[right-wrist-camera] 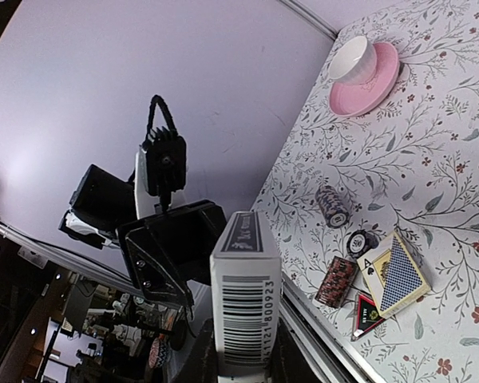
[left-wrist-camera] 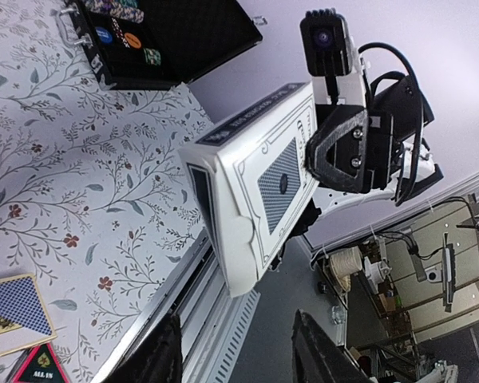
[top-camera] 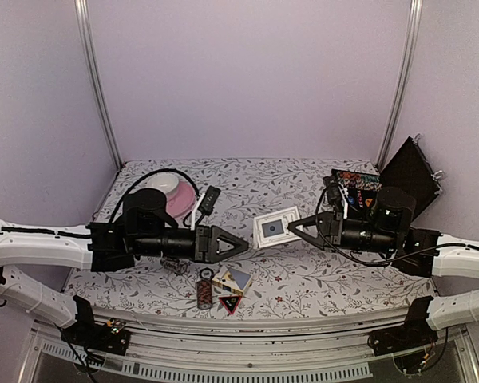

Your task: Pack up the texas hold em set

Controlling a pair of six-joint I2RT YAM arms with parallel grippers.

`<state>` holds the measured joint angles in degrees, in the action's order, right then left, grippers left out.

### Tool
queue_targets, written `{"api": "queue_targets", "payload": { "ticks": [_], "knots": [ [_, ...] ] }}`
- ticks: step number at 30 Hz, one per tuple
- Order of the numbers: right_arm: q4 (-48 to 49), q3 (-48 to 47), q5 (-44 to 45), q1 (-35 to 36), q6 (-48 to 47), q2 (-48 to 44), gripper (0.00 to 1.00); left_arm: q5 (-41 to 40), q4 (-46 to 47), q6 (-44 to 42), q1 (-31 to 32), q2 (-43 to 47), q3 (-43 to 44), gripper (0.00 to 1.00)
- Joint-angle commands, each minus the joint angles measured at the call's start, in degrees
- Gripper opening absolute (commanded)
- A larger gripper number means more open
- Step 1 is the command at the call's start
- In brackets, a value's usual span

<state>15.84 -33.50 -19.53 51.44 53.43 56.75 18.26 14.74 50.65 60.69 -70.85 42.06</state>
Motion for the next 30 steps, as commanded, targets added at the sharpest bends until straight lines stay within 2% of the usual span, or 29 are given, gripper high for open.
{"api": "queue_targets", "payload": {
  "ticks": [1, 8, 30],
  "knots": [
    [7.49, 0.43, -3.88, -0.34, 2.0, -0.59, 0.17, 2.01, 4.4, 0.58, -1.06, -0.11, -0.76, 0.46],
    [8.66, 0.46, -4.75, -0.3, 2.68, -0.27, 0.17, 3.57, 7.11, 1.6, -1.07, -0.25, -1.34, 0.42],
    [9.98, 0.21, -6.55, -0.35, 2.93, 1.51, 0.17, 3.73, 7.66, 1.64, -1.09, -1.89, -0.58, 0.3]
  ]
}}
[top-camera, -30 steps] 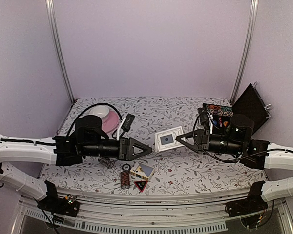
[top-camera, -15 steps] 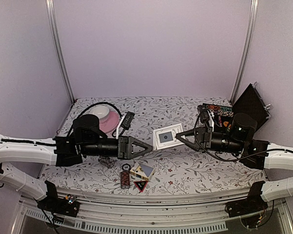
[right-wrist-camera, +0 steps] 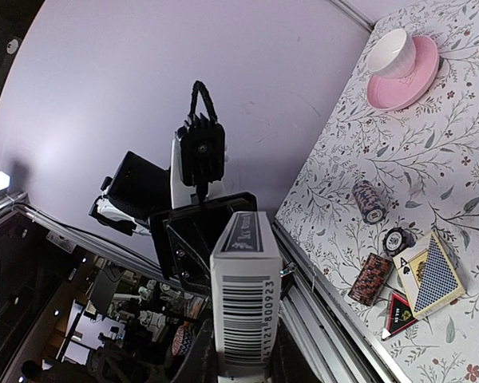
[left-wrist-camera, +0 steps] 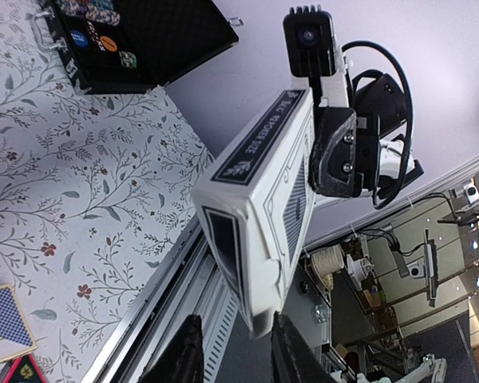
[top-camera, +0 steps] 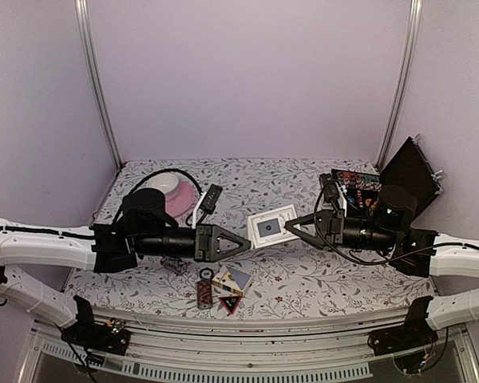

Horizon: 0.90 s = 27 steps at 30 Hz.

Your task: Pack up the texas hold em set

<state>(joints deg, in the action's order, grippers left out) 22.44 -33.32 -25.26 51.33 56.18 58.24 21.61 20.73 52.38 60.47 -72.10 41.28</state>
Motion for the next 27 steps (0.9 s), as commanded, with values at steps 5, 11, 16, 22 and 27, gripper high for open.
{"api": "queue_targets", "payload": {
  "ticks": [5, 11, 16, 22, 27],
  "knots": [
    [3.44, 0.08, -1.19, -0.23, 0.12, 0.45, 0.17, 0.62, 1.8, 0.13, -0.87, -1.27, 0.43, 0.26],
    [3.37, 0.2, -1.2, -0.19, -0.26, 0.86, 0.17, 0.9, 2.24, 0.35, -0.84, -1.6, 0.65, 0.23],
    [3.32, 0.22, -1.2, -0.24, -0.37, 1.75, 0.17, 1.25, 2.7, 0.59, -0.82, -1.86, 0.75, 0.2],
    [3.31, 0.32, -0.95, -0.16, -0.49, 2.69, 0.17, 2.15, 3.8, 0.75, -0.8, -2.42, 0.68, 0.16],
    [3.03, 0.53, -0.4, -0.25, -0.55, 3.24, 0.17, 2.93, 5.04, 0.56, -0.82, -2.4, 0.49, 0.15]
  ]
}}
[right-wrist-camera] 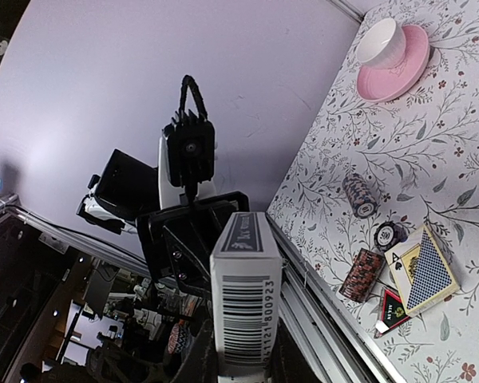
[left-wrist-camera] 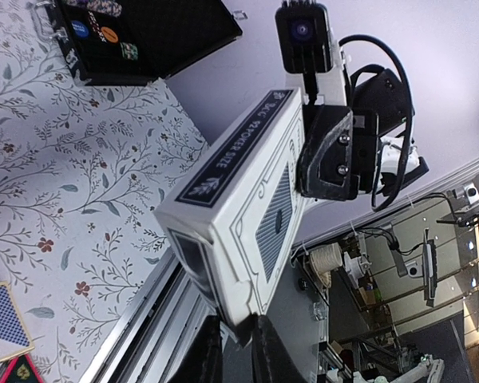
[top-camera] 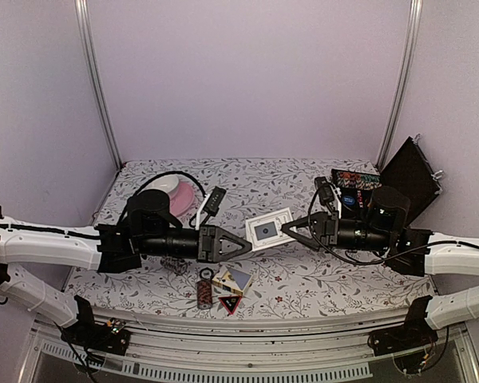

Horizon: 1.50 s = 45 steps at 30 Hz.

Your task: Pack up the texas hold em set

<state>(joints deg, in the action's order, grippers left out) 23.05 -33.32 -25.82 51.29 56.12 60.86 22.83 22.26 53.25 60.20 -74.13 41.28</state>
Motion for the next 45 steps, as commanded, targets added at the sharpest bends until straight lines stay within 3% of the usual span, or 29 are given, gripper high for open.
{"api": "queue_targets", "payload": {
  "ticks": [1, 10, 20, 23, 27, 32, 35, 40, 45],
  "knots": [
    [2.24, 0.65, 0.4, -0.22, -0.53, 0.66, 0.16, 1.7, 3.64, -0.41, -0.55, -0.21, 0.35, 0.16],
    [1.78, 1.06, 0.99, -0.17, -0.74, 1.86, 0.16, 2.22, 4.2, -0.66, -0.54, 0.13, 0.2, 0.29],
    [1.7, 0.83, 0.98, -0.14, -0.73, 2.1, 0.16, 2.37, 4.72, -0.28, -0.54, -1.77, 0.64, 0.3],
    [-0.32, 0.77, 3.15, -0.15, -0.81, 0.84, 0.15, -1.78, -0.68, -2.17, -0.78, 0.02, 1.07, 0.33],
    [-10.04, 0.33, 11.85, -2.3, -1.85, -3.48, 0.13, -7.77, -12.16, -5.42, -2.82, 4.51, 1.42, 0.5],
    [-20.77, 0.47, 22.45, -10.23, -1.42, -9.12, 0.12, -8.51, -24.77, -10.97, -8.69, 9.79, 4.19, 0.78],
    [-22.65, 0.45, 26.07, -15.87, -0.8, -10.42, 0.12, -8.45, -33.7, -17.43, -13.88, 11.59, 8.46, 0.89],
    [-23.64, -1.16, 35.85, -23.5, -0.61, -7.77, 0.12, -4.45, -43.92, -28.05, -28.04, 12.23, 15.16, 0.94],
    [-18.67, -2.21, 42.95, -28.83, 6.66, -2.28, 0.11, -1.87, -47.07, -35.14, -40.67, 12.79, 19.05, 0.94]
  ]
}}
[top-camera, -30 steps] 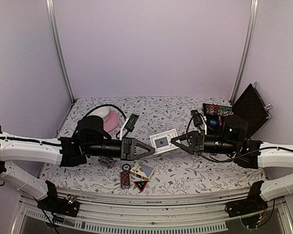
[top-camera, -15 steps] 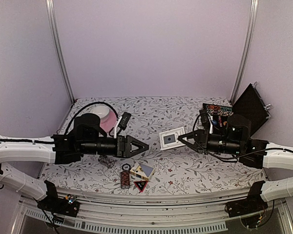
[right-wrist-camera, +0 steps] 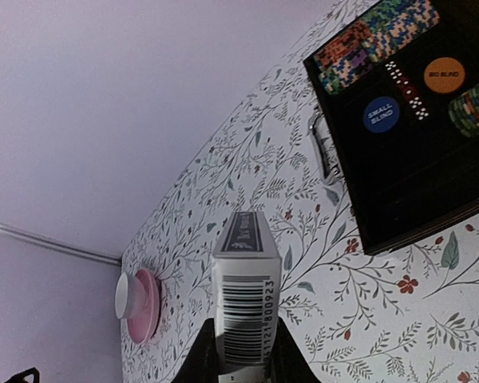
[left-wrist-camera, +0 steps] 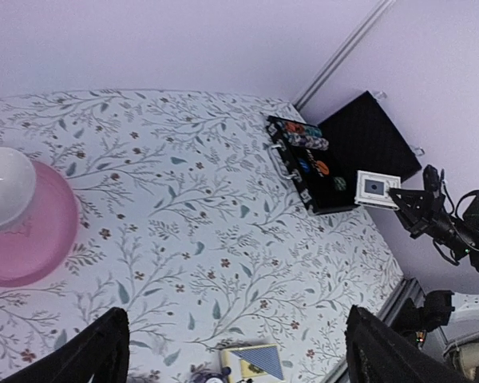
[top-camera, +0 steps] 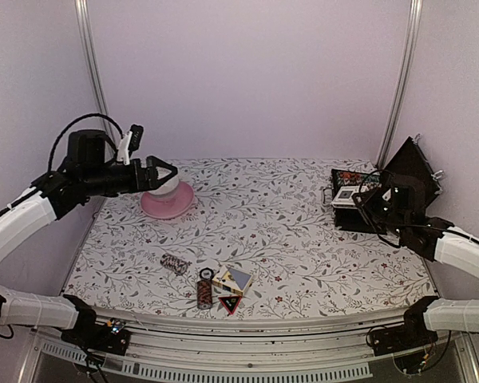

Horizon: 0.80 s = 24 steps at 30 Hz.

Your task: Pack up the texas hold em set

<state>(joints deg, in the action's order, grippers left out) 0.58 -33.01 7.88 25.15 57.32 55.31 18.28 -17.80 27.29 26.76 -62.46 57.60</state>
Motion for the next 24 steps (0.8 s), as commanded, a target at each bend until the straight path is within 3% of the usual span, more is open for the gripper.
{"api": "queue_targets", "payload": {
  "ticks": [1, 8, 15, 24],
  "knots": [
    [4.12, -3.21, 11.07, -3.35, 6.41, 4.72, 0.11, 2.45, -7.14, -10.3, -9.29, 1.34, 3.06, 0.94],
    [4.88, -5.22, 20.66, -6.49, 16.12, 10.94, 0.1, 2.16, -4.96, -14.68, -19.87, 3.83, 0.58, 0.95],
    [4.98, -7.03, 24.4, -9.83, 24.39, 16.79, 0.1, -1.39, 2.12, -15.77, -20.84, 4.87, -7.31, 0.95],
    [5.72, -13.45, 24.94, -14.59, 26.32, 26.41, 0.09, -9.32, -0.3, -18.25, -21.4, 3.17, -7.61, 0.95]
  ]
}}
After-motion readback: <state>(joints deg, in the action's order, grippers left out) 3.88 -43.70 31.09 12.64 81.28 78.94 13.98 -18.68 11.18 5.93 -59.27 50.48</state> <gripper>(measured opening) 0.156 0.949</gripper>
